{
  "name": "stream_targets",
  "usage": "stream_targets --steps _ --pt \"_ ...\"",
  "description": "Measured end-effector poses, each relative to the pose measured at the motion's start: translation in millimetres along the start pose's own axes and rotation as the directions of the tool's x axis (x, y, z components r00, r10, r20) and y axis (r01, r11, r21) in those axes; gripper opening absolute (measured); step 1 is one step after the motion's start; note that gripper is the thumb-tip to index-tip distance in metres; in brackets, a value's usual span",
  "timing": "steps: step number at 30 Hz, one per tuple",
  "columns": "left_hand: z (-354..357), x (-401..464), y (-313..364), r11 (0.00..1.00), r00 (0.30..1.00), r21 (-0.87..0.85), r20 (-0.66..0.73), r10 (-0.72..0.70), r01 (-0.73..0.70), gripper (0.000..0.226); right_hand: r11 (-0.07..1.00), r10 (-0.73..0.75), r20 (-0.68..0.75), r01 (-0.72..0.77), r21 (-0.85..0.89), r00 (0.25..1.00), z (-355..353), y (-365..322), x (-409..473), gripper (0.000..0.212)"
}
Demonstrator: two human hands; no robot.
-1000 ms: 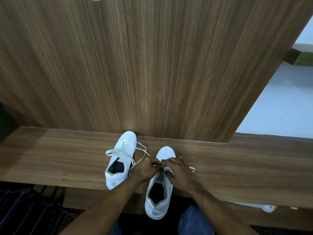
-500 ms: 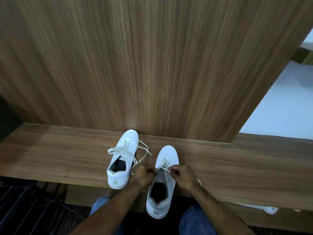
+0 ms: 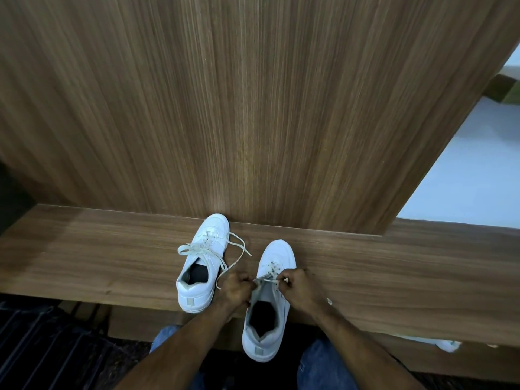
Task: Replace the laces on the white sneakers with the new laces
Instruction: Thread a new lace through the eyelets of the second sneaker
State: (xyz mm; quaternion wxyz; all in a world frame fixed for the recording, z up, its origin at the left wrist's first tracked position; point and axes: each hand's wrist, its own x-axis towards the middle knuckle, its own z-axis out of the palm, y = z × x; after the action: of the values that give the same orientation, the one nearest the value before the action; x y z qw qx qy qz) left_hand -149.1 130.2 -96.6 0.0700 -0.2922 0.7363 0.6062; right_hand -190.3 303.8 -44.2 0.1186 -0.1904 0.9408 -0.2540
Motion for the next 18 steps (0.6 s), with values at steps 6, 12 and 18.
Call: stream_targets --steps 6,12,18 --pt "-1 0 -1 1.0 1.0 -0.023 0.012 -0.015 0.015 0.041 0.999 -0.012 0.023 0.013 -0.045 1.0 3 -8 2 0.03" --pt "-2 -1 -1 1.0 0.999 -0.023 0.034 0.009 -0.008 0.023 0.991 -0.025 0.015 0.026 -0.134 1.0 6 -10 3 0.033" --pt "-2 0 -1 1.0 1.0 -0.009 0.016 0.011 -0.011 0.033 0.98 -0.047 0.011 0.048 -0.193 0.999 13 -17 4 0.032"
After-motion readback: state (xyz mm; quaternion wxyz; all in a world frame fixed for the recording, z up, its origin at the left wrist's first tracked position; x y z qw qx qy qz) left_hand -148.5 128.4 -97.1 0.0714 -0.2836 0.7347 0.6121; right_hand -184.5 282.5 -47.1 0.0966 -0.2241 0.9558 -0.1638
